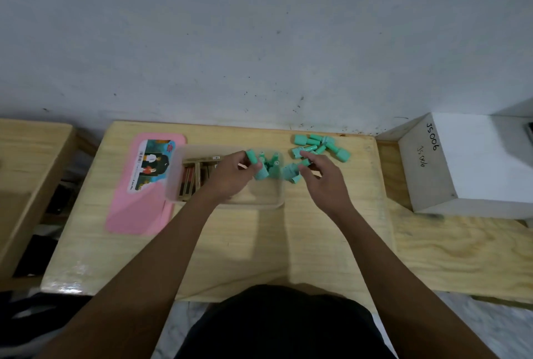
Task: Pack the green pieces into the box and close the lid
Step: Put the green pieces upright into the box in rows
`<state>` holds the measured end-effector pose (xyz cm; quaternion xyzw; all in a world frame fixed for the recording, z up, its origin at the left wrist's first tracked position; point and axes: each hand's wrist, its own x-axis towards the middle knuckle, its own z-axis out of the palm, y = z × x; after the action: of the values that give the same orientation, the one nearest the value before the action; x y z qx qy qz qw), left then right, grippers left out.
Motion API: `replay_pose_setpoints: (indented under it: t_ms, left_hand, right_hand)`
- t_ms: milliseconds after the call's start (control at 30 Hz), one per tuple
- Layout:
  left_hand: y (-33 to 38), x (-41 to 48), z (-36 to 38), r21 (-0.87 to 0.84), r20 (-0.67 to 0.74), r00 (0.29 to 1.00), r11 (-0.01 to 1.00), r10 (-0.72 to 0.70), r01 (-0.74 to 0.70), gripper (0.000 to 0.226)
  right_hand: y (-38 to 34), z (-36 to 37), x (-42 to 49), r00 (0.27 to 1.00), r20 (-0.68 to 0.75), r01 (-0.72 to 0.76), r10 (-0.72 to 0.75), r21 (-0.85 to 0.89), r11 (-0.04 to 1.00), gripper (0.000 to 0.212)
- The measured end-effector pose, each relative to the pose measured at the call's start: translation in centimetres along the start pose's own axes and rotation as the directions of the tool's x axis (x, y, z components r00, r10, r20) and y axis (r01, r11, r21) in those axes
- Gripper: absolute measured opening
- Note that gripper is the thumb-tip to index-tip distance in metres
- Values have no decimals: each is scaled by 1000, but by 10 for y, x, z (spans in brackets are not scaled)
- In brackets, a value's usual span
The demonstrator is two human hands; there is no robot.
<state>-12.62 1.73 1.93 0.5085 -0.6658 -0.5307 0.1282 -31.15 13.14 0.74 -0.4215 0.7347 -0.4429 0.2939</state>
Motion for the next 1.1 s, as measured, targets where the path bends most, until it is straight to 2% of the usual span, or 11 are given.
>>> replay_pose_setpoints:
  t_ms: [133, 233, 400, 600, 767, 933, 1100]
  left_hand:
    - [-12, 6, -4, 192, 16, 998, 979, 64, -66, 24]
    - [-17, 10, -2, 300, 39, 994, 948, 103, -110, 23]
    - [-26, 14, 0, 349, 57, 987, 924, 148, -158, 21]
    - [-38, 19, 6, 344, 38, 988, 926, 149, -153, 17]
    - [-44, 22, 15, 332, 30, 985, 928, 170, -170, 19]
    - [-48, 28, 26, 386, 44, 984, 906, 172, -176, 10]
    - [-50, 33, 36, 395, 15, 988, 907, 151, -144, 20]
  right_hand:
    - [-9, 19, 3, 998, 59, 33, -28, -88, 996, 34]
    - [-10, 28, 8, 994, 99, 73, -51, -235, 969, 28]
    - [-10, 34, 15, 976, 216, 137, -26, -520, 843, 29]
    - [-3, 44, 21, 959, 279, 226, -46, -658, 718, 28]
    - [6, 51, 19, 963, 250, 255, -102, -716, 650, 27]
    - [9, 55, 18, 972, 159, 234, -172, -730, 642, 24]
    - [14, 53, 18, 971, 70, 206, -229, -732, 650, 27]
